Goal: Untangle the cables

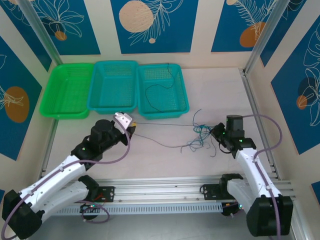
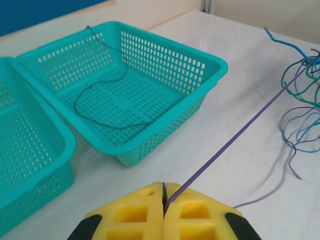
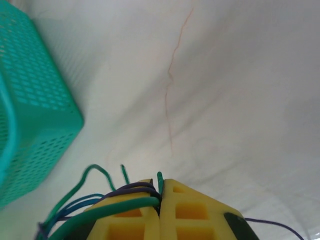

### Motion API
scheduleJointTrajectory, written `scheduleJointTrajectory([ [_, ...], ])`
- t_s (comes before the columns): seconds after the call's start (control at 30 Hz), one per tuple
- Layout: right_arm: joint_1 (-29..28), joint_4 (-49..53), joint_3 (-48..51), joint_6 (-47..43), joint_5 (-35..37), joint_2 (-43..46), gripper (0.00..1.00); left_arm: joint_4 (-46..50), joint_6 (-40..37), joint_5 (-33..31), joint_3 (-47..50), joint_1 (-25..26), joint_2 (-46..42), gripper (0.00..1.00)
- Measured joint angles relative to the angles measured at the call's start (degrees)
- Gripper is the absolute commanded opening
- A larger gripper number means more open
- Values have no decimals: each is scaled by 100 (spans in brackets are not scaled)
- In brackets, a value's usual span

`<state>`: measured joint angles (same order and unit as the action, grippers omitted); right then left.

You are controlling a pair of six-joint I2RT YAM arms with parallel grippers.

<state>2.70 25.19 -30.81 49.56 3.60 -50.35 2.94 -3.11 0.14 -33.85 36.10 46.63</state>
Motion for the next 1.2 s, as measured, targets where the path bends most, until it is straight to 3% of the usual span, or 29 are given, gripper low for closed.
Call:
scheduleJointTrajectory([
  [0.13, 1040, 278, 61, -15, -1572, -131, 0, 507, 203, 216, -4, -260, -173, 0],
  [0.23, 1296, 483, 63, -236, -2251, -339, 0, 730, 278, 496, -4, -474, -367, 0],
  [0.27, 1309, 446, 74, -348, -2385, -376, 4, 745, 282, 682, -4, -540, -415, 0],
  [0.37, 1165, 46, 164, -765, -2691, -424, 31, 463, 398, 1419, 11, -809, -450, 0],
  [0.4, 942, -35, 168, -890, -2636, -422, 47, 208, 494, 1617, 57, -870, -431, 0],
  [0.5, -125, 55, 81, -1202, -2076, -227, 85, -468, 785, 1829, 286, -756, -293, 0],
  [0.53, -575, 149, 26, -1266, -1803, -63, 90, -560, 863, 1790, 380, -673, -245, 0],
  [0.7, -1947, 439, -28, -1272, -833, 920, 85, -549, 1117, 1453, 822, -483, -90, 0],
  [0.8, -2610, 352, -28, -1067, -422, 927, 81, -529, 1222, 1325, 933, -479, -79, 0],
  [1.0, -4360, 404, -492, -107, 1198, -555, 77, -507, 1362, 1145, 1067, -476, -186, 0],
  [1.13, -4511, 280, -1014, 820, 1840, -1722, 76, -503, 1412, 1080, 1102, -468, -247, 0],
  [1.2, -4513, 151, -1261, 1287, 2015, -2343, 81, -498, 1440, 1025, 1104, -468, -289, 0],
])
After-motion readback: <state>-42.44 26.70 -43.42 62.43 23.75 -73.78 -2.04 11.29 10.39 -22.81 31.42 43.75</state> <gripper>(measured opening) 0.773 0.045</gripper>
